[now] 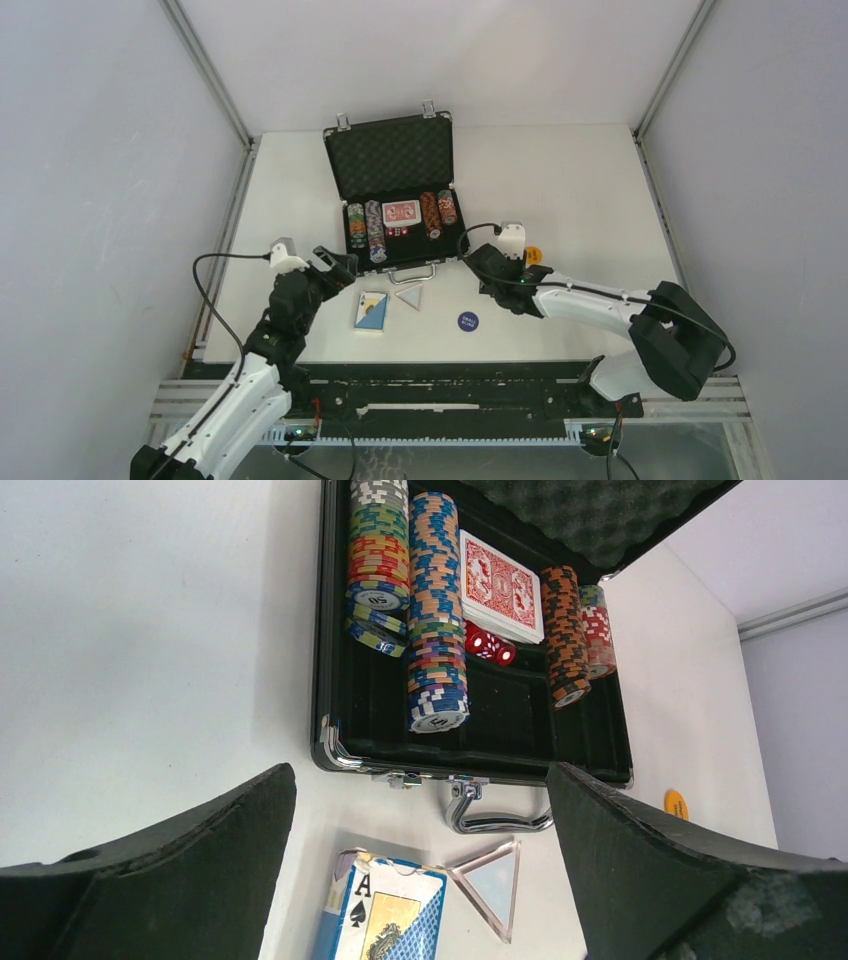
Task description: Pack up texas hold em set
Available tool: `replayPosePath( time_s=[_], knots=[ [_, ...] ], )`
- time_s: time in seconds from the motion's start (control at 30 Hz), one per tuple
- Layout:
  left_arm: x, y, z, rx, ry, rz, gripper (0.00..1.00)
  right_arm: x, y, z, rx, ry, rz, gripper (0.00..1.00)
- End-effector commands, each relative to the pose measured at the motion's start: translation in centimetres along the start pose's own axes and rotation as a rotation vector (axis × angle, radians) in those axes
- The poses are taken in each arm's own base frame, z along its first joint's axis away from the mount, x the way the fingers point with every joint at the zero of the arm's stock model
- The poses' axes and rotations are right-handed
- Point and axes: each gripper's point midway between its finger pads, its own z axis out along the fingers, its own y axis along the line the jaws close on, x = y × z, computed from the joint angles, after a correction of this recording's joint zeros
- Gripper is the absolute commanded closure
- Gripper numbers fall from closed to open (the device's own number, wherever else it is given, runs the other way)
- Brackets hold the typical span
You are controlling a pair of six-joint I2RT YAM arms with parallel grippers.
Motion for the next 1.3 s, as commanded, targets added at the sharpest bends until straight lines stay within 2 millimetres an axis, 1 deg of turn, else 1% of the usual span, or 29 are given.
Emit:
replayPosePath(
  time_s=[0.0, 0.07, 0.47, 0.73, 1.0, 1.27],
  knots=[
    [-0.2, -0.3, 0.2, 0.023, -0.019, 0.018, 0.00, -0.3, 1.1, 0.6, -0.037, 0.003, 0.067, 0.45],
    [-0.2, -0.3, 0.2, 0.024, -0.018, 0.018, 0.00, -0.2, 1.4, 0.9, -0.046, 0.011, 0.074, 0.46],
    [-0.1, -0.5, 0.3, 0.033, -0.011, 0.025, 0.00, 0.6, 1.4, 2.6, -0.042, 0.053, 0.096, 0.50],
    [0.1, -0.7, 0.3, 0.050, -0.007, 0.026, 0.00, 0.7, 1.3, 3.0, -0.035, 0.060, 0.104, 0.55],
    [0.2, -0.8, 0.4, 0.050, 0.000, 0.027, 0.00, 1.1, 1.2, 3.7, -0.024, 0.070, 0.099, 0.57],
    [0.4, -0.9, 0.6, 0.054, 0.011, 0.028, 0.00, 0.7, 0.9, 3.4, -0.022, 0.060, 0.100, 0.70]
  ],
)
